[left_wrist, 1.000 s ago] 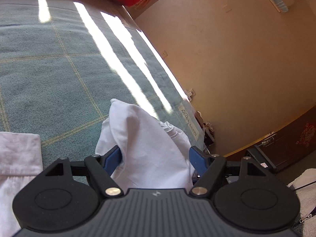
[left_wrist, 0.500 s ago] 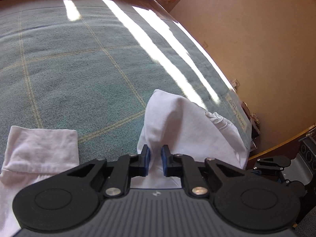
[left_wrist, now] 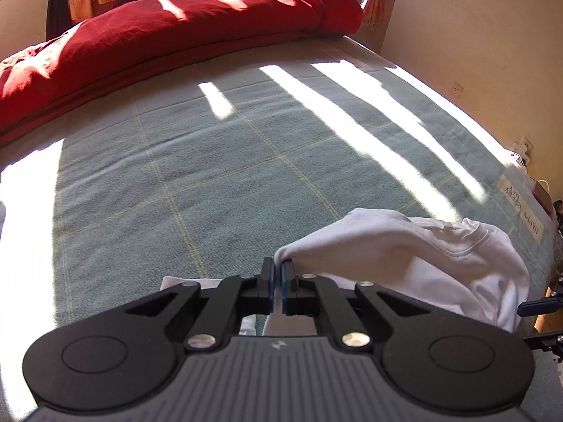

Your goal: Fold clothes

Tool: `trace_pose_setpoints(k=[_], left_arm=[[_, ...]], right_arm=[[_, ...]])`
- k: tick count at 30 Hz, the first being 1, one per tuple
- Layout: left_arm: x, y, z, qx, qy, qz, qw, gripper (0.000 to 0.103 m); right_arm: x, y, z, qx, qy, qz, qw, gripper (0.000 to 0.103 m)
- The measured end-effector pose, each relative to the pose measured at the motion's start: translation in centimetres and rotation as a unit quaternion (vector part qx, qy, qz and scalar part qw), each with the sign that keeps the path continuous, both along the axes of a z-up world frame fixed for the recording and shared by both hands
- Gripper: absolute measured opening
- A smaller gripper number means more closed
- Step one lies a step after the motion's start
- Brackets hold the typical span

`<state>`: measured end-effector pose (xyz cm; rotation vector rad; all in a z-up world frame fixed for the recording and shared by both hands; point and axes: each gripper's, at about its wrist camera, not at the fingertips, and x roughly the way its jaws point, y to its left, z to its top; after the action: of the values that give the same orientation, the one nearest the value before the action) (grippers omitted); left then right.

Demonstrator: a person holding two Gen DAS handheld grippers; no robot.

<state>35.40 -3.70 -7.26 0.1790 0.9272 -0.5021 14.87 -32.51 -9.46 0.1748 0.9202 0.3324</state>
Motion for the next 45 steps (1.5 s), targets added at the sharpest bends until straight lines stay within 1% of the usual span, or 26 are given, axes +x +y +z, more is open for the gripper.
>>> trace_pose_setpoints(k=[3, 6, 10, 14, 16, 17, 19, 22, 24, 29, 30, 32, 33, 35, 36, 38, 42, 44, 45], left_arm=[[-0.1, 1.0, 0.2, -0.006, 0.002, 0.018, 0.9998, 0.001], [-0.4, 1.7, 0.4, 0.012, -0.011, 0.034, 0.9993, 0.001], [0.2, 3.4, 0.4, 0.016, -0.009, 0.076, 0.997, 0.001], [0.9, 5.5, 0.7, 0.025, -0.017, 0.118, 0.9925, 0.001], [1.4, 6.6, 0.8, 0.031, -0.024, 0.141, 0.9892, 0.001], [1.7, 7.2, 0.8, 0.035, -0.025, 0.155, 0.987, 0.001], [2.3, 8.3, 0.4, 0.038, -0.019, 0.174, 0.9838, 0.001], [2.6, 9.2, -0.6, 0.026, -0.002, 0.172, 0.9848, 0.002], [2.2, 9.3, -1.0, 0.016, 0.007, 0.162, 0.9866, 0.003], [1.4, 9.6, -1.2, -0.001, 0.02, 0.156, 0.9875, 0.007], [1.2, 9.7, -1.0, -0.002, 0.02, 0.155, 0.9878, 0.008], [0.6, 9.7, -0.6, -0.004, 0.014, 0.147, 0.989, 0.017], [0.3, 9.7, -0.3, -0.003, 0.008, 0.143, 0.9897, 0.019], [-0.3, 9.6, 0.3, 0.0, -0.002, 0.133, 0.9911, 0.032], [-0.6, 9.5, 0.5, 0.0, -0.007, 0.129, 0.9917, 0.035], [-0.7, 9.6, 0.8, -0.004, -0.011, 0.124, 0.9923, 0.047], [-0.5, 10.1, 0.9, -0.022, -0.011, 0.122, 0.9922, 0.057], [-0.1, 10.5, 0.5, -0.037, -0.003, 0.123, 0.9917, 0.065], [0.1, 10.8, 0.1, -0.047, 0.003, 0.124, 0.9912, 0.066]], right_arm=[[0.3, -1.3, 0.0, 0.0, 0.001, -0.024, 1.0, 0.048], [0.6, -2.3, 0.0, -0.005, 0.0, -0.043, 0.999, 0.049], [1.1, -3.3, -0.2, -0.006, -0.005, -0.057, 0.998, 0.049], [2.4, -4.5, -0.4, -0.011, -0.008, -0.075, 0.997, 0.049], [3.1, -5.1, -0.5, -0.005, -0.008, -0.081, 0.997, 0.05], [3.6, -5.5, -0.6, -0.001, -0.009, -0.085, 0.996, 0.052], [4.4, -5.9, -1.1, 0.006, -0.001, -0.094, 0.996, 0.052], [5.4, -6.3, -1.9, 0.017, 0.013, -0.106, 0.994, 0.052], [5.5, -6.0, -2.3, 0.023, 0.017, -0.103, 0.994, 0.052], [5.3, -4.9, -3.4, 0.04, 0.035, -0.091, 0.994, 0.052], [5.4, -4.8, -3.4, 0.043, 0.037, -0.09, 0.994, 0.052], [5.3, -4.7, -3.4, 0.05, 0.036, -0.092, 0.994, 0.052], [5.4, -4.8, -3.3, 0.051, 0.035, -0.092, 0.994, 0.052], [5.7, -5.0, -3.1, 0.052, 0.031, -0.094, 0.994, 0.052], [5.8, -5.1, -3.1, 0.053, 0.028, -0.096, 0.994, 0.052], [6.5, -5.5, -3.1, 0.055, 0.025, -0.098, 0.993, 0.052], [8.5, -6.8, -2.8, 0.058, 0.009, -0.103, 0.993, 0.052], [9.6, -7.4, -2.8, 0.066, 0.004, -0.1, 0.993, 0.052], [10.3, -7.8, -3.0, 0.073, 0.005, -0.098, 0.993, 0.052]])
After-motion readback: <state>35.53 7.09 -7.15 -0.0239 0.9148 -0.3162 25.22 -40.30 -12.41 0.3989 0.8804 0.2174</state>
